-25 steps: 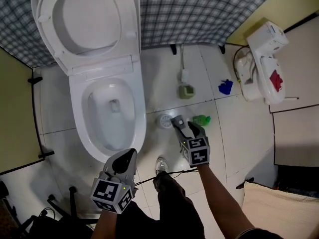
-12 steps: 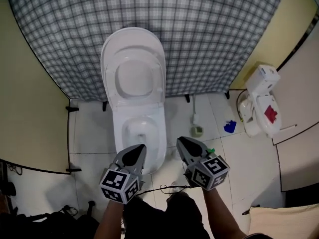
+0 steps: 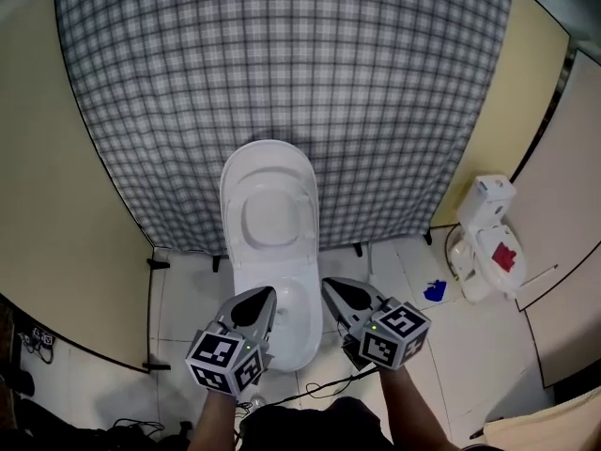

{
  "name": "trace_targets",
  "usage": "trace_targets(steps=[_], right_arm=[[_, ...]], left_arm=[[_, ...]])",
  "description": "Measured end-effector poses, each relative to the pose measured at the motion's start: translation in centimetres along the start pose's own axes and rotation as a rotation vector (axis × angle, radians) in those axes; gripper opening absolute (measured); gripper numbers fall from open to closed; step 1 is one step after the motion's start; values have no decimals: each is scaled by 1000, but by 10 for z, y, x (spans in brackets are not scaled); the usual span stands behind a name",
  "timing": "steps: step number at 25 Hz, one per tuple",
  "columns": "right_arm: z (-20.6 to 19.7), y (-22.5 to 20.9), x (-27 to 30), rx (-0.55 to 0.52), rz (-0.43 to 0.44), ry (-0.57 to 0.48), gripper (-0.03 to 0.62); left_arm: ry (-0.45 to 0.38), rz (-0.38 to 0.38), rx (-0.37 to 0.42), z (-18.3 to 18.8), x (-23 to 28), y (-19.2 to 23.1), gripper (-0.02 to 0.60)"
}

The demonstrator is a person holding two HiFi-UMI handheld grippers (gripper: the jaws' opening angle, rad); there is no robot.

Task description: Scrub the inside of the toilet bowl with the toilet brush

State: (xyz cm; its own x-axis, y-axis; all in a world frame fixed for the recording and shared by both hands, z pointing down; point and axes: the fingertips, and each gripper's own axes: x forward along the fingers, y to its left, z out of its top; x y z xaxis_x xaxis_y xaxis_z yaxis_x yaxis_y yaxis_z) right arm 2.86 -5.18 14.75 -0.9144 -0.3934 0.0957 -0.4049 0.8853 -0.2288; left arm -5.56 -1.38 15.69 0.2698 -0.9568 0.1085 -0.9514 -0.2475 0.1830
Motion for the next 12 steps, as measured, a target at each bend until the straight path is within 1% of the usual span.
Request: trace_targets(steps=[4, 6, 8, 12], right_arm=[[36, 28, -2, -26, 53, -19, 4], [49, 36, -1, -40, 72, -17, 4], [56, 41, 3, -60, 83, -22, 5], [58, 53, 11, -116, 103, -50, 5]], left_arm=[[-17, -2, 39, 44, -13, -15, 2], [-16, -2, 48, 59, -15, -19, 2], [-20, -6, 61, 68, -15, -18, 2], [-59, -8, 96, 73, -21, -8, 2]])
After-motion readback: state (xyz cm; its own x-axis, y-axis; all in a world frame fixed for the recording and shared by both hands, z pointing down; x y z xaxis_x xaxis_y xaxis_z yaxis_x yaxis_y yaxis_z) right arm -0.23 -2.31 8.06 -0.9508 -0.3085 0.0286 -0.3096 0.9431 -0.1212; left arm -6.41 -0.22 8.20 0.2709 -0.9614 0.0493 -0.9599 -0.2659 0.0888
